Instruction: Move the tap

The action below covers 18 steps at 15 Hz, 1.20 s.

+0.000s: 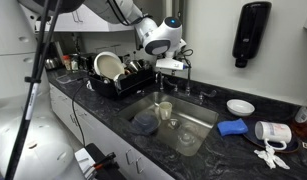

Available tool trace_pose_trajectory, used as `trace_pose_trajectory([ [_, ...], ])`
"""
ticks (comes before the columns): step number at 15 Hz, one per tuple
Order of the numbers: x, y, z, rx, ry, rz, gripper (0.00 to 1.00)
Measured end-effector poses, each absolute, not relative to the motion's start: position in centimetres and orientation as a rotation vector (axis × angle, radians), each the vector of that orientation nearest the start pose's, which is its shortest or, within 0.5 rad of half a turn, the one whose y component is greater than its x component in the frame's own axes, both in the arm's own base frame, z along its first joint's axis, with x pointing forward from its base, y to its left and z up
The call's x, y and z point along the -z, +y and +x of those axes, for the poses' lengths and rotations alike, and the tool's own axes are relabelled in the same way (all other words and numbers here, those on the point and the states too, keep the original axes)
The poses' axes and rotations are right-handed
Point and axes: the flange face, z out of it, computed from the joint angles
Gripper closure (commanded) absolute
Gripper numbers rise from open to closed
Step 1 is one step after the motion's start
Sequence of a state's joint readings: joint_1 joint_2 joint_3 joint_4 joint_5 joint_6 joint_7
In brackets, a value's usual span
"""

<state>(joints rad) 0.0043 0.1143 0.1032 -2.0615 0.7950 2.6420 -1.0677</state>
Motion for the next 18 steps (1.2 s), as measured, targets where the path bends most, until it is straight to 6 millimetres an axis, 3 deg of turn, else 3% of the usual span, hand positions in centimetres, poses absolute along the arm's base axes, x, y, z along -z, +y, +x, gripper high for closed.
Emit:
trace_pose_trajectory([
  [10,-42.2,3.7,60.3,0.781,-0.557,-2.872,0.00],
  [14,-41.6,3.6,59.5,0.615,-0.512,-2.954,0.00],
  [18,-43.0,1.9,57.4,0.396,-0.479,-2.952,0.00],
])
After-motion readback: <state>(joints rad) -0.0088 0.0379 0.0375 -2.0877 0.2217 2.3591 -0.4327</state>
